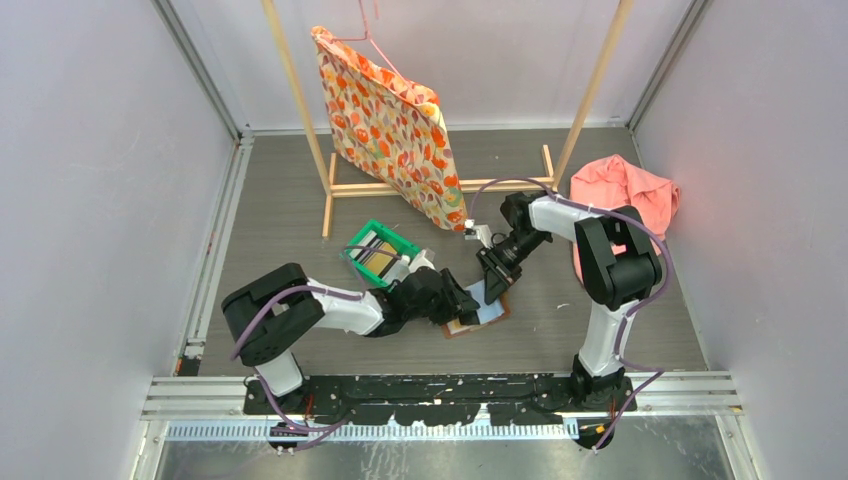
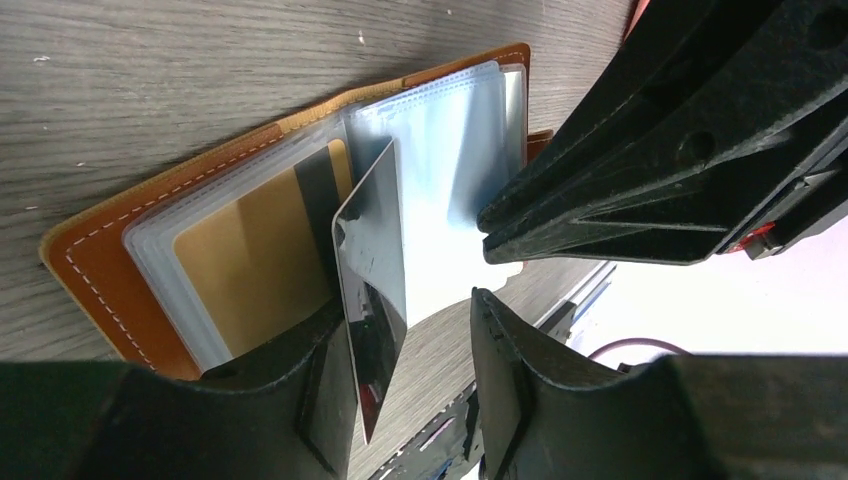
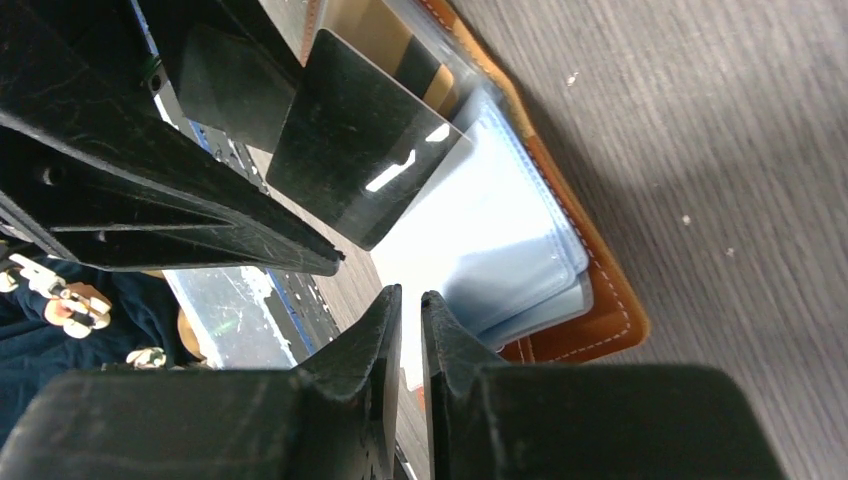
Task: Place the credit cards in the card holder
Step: Pick up the credit card from the storage box.
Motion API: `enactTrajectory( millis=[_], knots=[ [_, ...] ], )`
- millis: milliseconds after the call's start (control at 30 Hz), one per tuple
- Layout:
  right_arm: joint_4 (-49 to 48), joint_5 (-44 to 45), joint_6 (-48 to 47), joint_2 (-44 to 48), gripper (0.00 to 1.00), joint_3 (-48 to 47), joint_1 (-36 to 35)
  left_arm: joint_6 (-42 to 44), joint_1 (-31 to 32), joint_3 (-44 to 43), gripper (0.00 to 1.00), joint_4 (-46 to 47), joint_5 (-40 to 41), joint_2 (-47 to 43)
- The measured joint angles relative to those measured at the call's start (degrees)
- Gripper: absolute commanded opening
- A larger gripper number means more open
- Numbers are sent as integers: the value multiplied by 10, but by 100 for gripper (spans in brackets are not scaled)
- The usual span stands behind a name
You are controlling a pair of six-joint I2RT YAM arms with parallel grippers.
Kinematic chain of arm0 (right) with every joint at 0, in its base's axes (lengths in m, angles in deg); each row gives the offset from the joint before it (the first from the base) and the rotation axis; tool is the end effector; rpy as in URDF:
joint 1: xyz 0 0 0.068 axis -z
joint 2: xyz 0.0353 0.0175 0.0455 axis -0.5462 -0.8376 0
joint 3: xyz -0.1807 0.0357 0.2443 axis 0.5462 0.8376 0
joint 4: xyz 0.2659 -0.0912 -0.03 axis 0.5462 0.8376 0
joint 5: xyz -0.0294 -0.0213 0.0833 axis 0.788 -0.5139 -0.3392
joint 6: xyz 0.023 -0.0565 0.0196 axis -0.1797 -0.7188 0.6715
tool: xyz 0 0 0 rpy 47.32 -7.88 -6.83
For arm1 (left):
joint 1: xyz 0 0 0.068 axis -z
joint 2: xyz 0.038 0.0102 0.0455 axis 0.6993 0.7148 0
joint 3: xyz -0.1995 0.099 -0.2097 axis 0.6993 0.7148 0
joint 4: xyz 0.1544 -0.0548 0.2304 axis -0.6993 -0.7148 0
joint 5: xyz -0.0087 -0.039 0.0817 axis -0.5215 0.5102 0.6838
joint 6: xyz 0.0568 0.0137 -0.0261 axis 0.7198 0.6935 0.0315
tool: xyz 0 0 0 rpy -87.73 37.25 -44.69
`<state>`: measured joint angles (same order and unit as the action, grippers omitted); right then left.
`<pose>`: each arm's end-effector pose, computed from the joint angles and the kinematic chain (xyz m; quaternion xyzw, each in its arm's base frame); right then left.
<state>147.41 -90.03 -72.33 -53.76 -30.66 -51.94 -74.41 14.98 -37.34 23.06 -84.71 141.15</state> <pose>0.3060 0.1419 0.1543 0.3803 -0.8364 -0.3935 0.0300 0.1775 -0.2950 0.1414 -0.1718 0.8654 -0.4338 0.1825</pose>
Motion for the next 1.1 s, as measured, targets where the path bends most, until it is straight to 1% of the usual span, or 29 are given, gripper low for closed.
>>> enactTrajectory(
  millis=[267, 367, 400, 600, 767, 833, 933, 1100],
  knots=[
    [-9, 17, 19, -1, 18, -2, 0, 0, -7, 2, 45, -15, -14, -7],
    [-10, 18, 20, -2, 18, -2, 0, 0, -8, 2, 42, -26, -16, -14],
    [-10, 18, 20, -2, 18, -2, 0, 0, -9, 2, 40, -31, -16, -16],
    [-7, 9, 15, -2, 18, -3, -1, 1, -12, 4, 20, -66, -16, -30],
    [-4, -2, 8, -1, 18, -3, -1, 5, -13, 9, 7, -90, -15, -40],
    [-1, -4, 4, -1, 18, -4, -1, 9, -13, 9, 4, -97, -15, -44],
    [4, -12, -2, -1, 19, -5, -1, 16, -13, 9, 3, -108, -14, -57],
    [20, -37, -18, 0, 24, -8, -1, 33, -13, 9, 2, -137, -14, -78]
  ],
)
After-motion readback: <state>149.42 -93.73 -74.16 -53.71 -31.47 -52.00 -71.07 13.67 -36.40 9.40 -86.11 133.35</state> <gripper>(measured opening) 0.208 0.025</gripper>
